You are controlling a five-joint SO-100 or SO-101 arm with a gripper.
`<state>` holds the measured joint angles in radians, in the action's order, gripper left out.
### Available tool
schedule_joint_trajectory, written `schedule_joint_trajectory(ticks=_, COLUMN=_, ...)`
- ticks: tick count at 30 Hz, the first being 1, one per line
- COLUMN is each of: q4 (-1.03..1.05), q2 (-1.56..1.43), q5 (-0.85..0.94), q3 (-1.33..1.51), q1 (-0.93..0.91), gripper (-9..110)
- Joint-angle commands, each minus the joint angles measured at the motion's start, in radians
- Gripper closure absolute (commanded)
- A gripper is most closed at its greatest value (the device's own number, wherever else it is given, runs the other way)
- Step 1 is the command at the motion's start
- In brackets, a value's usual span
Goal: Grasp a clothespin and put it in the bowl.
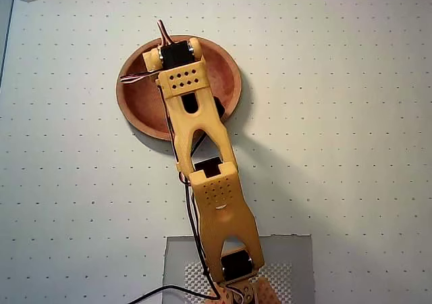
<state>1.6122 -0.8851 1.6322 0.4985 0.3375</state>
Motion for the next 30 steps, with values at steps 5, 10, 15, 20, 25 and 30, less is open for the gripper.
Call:
schedule_joint_trajectory(ticks=5, q4=-0.021, q2=0.018, q5=0.005, q3=-0.061, q1=0.012, gripper=105)
schedule_joint_trajectory(ticks=10, q4=-0.034, q2=0.054, q5=0.003, q3=-0.061, q1=0.018, gripper=105)
schedule_joint_trajectory(ticks=15, q4=-0.091, q2=0.112, q5=0.003, q3=-0.061, q1=0.017, gripper=105)
schedule_joint_trajectory(ticks=20, q4=-0.103, q2=0.149, q5=0.003, q3=-0.061, q1=0.017, gripper=105)
schedule_joint_trajectory(ticks=25, q4=-0.104, q2=0.175, q5=0.005, q3=-0.061, q1=0.018, gripper=105)
schedule_joint_trajectory(ticks=30, q4=-0.104, q2=0.215, q5=0.005, q3=-0.061, q1=0.018, gripper=105)
